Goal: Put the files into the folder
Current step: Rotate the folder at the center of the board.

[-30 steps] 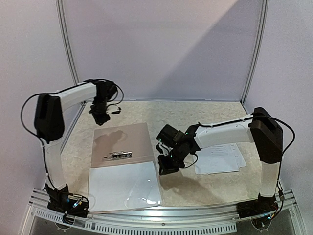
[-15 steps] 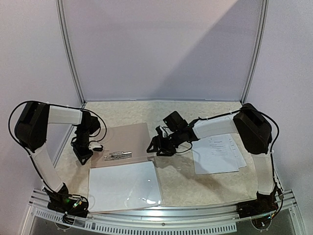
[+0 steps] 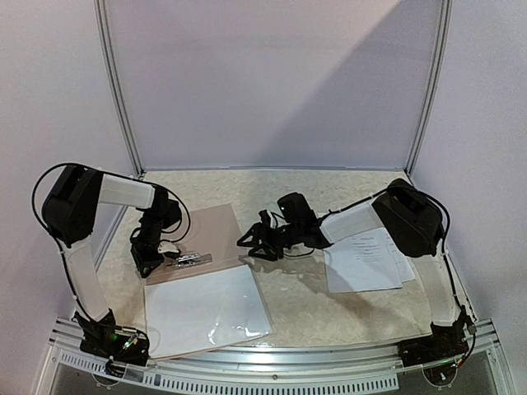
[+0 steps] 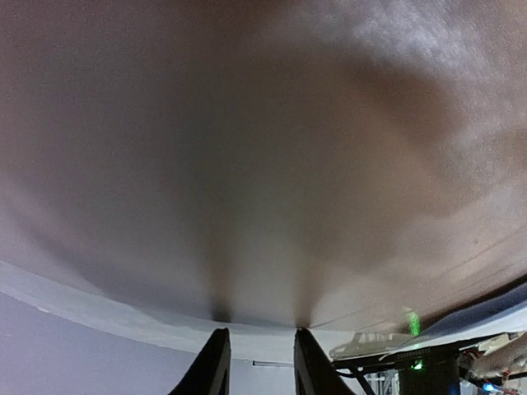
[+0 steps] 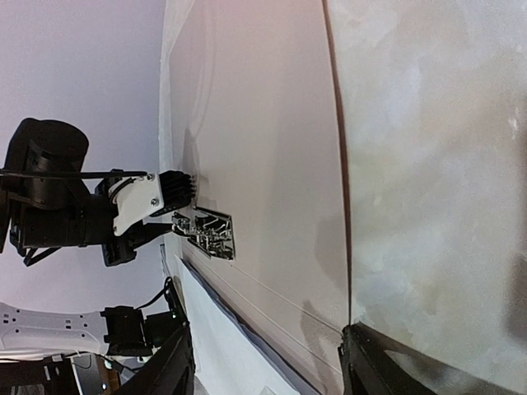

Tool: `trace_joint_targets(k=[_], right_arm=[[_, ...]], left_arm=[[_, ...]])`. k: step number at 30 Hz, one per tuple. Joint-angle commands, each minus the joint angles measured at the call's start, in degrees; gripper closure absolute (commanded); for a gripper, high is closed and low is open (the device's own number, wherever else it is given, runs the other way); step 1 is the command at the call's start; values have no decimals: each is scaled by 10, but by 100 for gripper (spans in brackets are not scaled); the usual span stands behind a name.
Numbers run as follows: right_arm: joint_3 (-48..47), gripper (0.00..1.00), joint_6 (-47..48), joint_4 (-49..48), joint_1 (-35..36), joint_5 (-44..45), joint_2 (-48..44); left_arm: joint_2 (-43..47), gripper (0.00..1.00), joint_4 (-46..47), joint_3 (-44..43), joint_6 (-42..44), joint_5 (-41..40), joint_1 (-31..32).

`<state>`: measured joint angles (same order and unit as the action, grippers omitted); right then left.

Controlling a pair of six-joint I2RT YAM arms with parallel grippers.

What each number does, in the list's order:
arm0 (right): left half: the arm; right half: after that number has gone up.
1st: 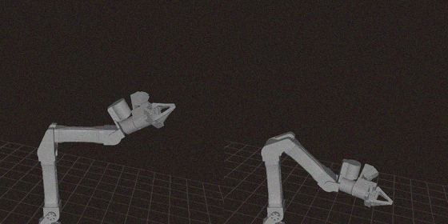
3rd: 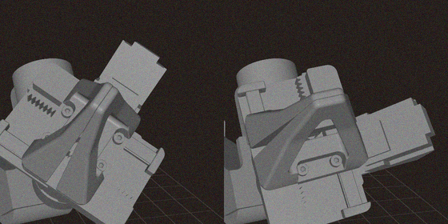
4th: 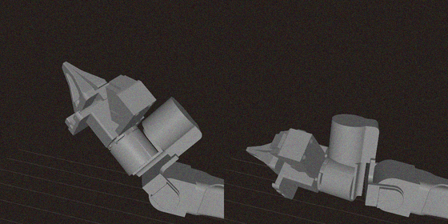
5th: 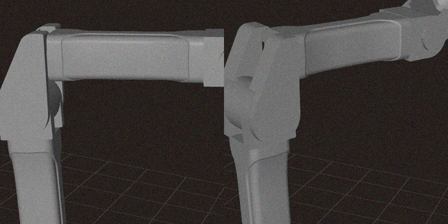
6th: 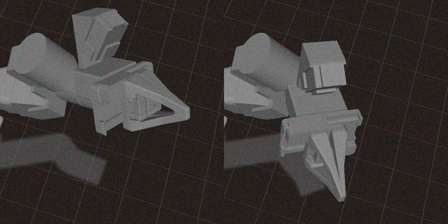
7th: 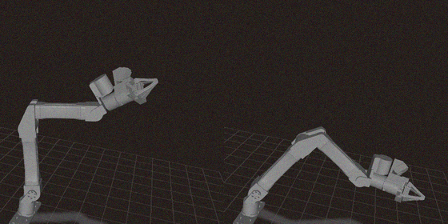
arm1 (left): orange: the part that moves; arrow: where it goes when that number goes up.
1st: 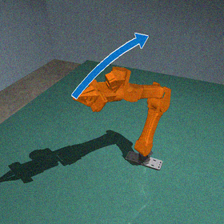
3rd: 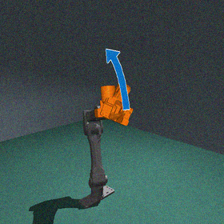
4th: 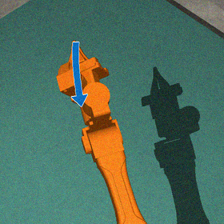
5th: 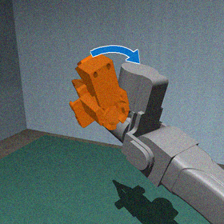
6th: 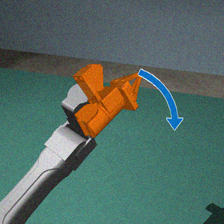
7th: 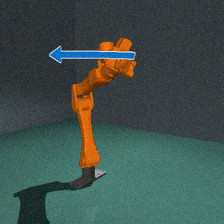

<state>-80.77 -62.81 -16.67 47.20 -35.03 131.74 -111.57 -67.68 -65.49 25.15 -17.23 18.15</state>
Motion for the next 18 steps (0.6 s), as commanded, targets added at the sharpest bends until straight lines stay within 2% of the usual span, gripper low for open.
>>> trace_joint_targets(k=[1,3,8,10,11,15,17,18], right_arm=[[16,39,52,154,11,77,-44],[24,40,86,212,11,111,-70],[11,43,165,276,18,142,-114],[-48,43,238,335,34,162,-118],[-86,43,307,375,43,175,-114],[-258,41,475,496,70,213,-39],[-306,41,511,506,74,216,-10],[-317,41,520,502,74,213,-2]], left_arm=[[-57,71,113,7,2,-13,2],[-68,71,115,-14,8,-33,2],[-100,72,90,-101,20,-50,1],[-97,72,76,-123,25,-41,2],[-92,72,74,-130,30,-37,2],[-66,70,38,-166,45,-5,-4],[-35,62,19,-184,57,53,-12],[-15,52,14,-190,65,93,-17]])
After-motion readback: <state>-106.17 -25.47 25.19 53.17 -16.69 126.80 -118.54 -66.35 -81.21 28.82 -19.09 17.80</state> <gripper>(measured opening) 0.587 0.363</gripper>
